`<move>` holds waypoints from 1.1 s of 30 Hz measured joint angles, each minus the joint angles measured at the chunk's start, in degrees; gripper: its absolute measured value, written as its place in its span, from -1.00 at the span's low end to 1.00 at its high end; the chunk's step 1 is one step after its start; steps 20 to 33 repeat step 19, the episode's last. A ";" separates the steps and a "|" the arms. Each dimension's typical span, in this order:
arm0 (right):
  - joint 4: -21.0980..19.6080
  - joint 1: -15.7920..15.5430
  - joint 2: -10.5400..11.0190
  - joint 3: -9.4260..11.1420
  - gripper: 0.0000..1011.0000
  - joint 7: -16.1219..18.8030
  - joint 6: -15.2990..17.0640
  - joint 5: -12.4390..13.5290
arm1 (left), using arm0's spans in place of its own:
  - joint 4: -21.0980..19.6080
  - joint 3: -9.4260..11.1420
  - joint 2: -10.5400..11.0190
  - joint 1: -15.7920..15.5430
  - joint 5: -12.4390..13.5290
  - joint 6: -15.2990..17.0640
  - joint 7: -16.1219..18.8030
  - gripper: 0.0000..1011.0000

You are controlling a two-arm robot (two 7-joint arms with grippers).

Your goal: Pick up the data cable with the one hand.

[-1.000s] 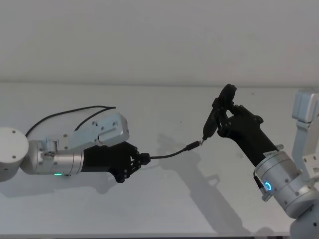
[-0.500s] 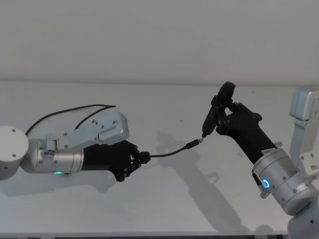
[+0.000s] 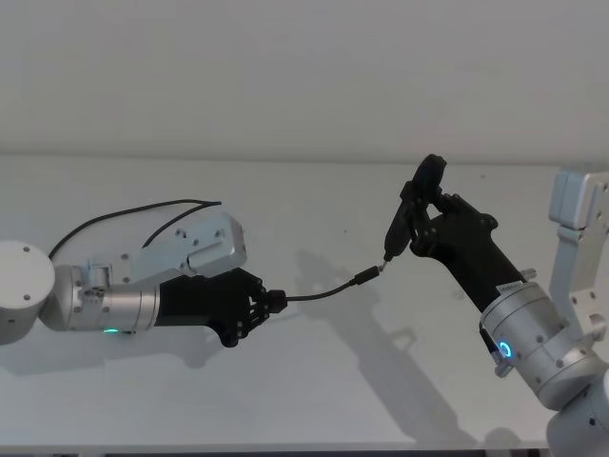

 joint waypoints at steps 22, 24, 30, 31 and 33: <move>0.13 0.13 -0.10 -0.07 -0.46 0.07 -0.11 -0.30 | 0.00 0.00 0.00 0.00 0.00 0.00 0.00 -0.91; 0.13 0.13 -0.10 -0.07 -0.46 0.07 -0.11 -0.30 | 0.00 0.00 0.00 0.00 0.00 0.00 0.00 -0.91; 0.13 0.13 -0.10 -0.07 -0.46 0.07 -0.11 -0.30 | 0.00 0.00 0.00 0.00 0.00 0.00 0.00 -0.91; 0.13 0.13 -0.10 -0.07 -0.46 0.07 -0.11 -0.30 | 0.00 0.00 0.00 0.00 0.00 0.00 0.00 -0.91; 0.13 0.13 -0.10 -0.07 -0.46 0.07 -0.11 -0.30 | 0.00 0.00 0.00 0.00 0.00 0.00 0.00 -0.91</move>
